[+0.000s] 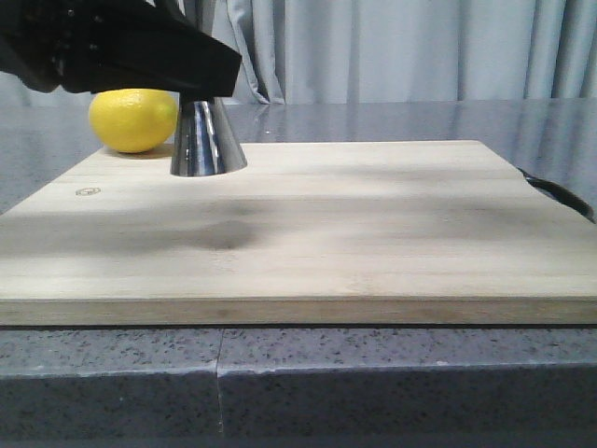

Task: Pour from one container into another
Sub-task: 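Lift the beaker with the right gripper toward the held jigger, then tilt the beaker with the right gripper, pouring liquid into the jigger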

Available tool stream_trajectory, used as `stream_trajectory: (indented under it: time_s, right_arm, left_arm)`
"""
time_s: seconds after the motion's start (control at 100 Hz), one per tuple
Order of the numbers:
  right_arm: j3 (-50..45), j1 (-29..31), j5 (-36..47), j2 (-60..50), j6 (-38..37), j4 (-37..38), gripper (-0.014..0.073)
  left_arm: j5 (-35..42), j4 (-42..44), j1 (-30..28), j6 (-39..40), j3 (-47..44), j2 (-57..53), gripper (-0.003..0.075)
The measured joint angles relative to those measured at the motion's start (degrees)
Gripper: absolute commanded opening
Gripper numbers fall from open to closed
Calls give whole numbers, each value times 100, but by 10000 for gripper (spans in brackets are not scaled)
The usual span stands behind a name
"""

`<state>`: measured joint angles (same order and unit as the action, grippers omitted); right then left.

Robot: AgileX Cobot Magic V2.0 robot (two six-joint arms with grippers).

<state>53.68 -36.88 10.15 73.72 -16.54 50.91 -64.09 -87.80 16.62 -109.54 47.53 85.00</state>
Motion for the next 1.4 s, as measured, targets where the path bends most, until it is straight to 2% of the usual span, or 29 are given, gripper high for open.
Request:
stream_trajectory:
  time_s: [0.69, 1.4]
  right_arm:
    - [266, -12, 205, -12, 0, 1823, 225]
    - [266, -12, 351, -12, 0, 2840, 225]
  left_arm:
    - [-22, 98, 0, 34, 0, 0, -19]
    - [-32, 98, 0, 34, 0, 0, -19]
